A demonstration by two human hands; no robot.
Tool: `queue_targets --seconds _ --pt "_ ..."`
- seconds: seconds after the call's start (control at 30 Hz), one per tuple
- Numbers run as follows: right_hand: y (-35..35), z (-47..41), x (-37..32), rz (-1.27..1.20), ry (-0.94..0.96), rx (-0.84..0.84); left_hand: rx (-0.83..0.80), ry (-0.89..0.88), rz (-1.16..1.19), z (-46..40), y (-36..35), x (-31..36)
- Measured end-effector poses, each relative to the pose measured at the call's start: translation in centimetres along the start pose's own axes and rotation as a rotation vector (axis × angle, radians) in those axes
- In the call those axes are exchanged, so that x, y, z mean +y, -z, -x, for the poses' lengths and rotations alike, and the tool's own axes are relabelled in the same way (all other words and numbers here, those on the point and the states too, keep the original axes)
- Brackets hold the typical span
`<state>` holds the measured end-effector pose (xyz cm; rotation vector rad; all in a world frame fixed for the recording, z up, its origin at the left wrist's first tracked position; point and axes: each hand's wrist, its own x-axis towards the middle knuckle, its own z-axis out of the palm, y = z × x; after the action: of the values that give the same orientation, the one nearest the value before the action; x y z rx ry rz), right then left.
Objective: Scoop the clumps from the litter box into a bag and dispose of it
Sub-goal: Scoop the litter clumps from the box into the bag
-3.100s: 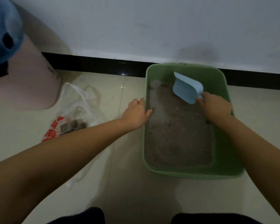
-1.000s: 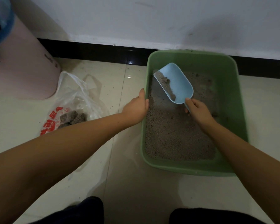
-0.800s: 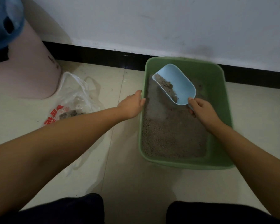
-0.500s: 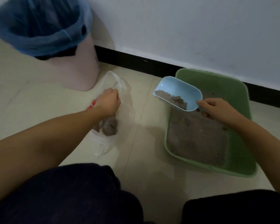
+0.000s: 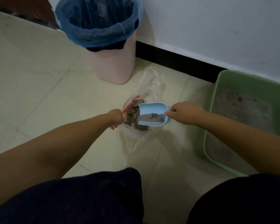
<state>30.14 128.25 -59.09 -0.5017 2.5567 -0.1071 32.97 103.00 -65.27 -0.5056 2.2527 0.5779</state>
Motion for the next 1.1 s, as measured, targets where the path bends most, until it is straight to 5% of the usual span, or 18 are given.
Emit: queue_targets --seconds 0.37,0.5,0.6,0.83,0.97,1.1 --pt "2.4 1.1 -2.4 0.541 0.104 0.228 0.07 -0.057 -0.127 -0.4 0.3 0.3" --pt "4.1 3.3 1.4 0.302 -0.019 0.279 0.394 -0.117 -0.272 0.4 0.2 3.3" --pt "5.9 6.1 7.5 0.015 -0.227 0.327 0.548 -0.363 -0.294 1.2 -0.5 7.3" --pt "5.8 17.7 21.3 -0.075 -0.727 0.315 0.181 -0.684 -0.1 4.8 -7.6 20.0" --pt "1.8 21.8 22.0 -0.518 -0.915 0.245 0.012 -0.667 -0.256 6.1 -11.6 23.5" --pt "-5.0 20.8 18.5 -1.662 -0.969 0.316 -0.078 -0.578 -0.247 5.8 -12.6 24.1"
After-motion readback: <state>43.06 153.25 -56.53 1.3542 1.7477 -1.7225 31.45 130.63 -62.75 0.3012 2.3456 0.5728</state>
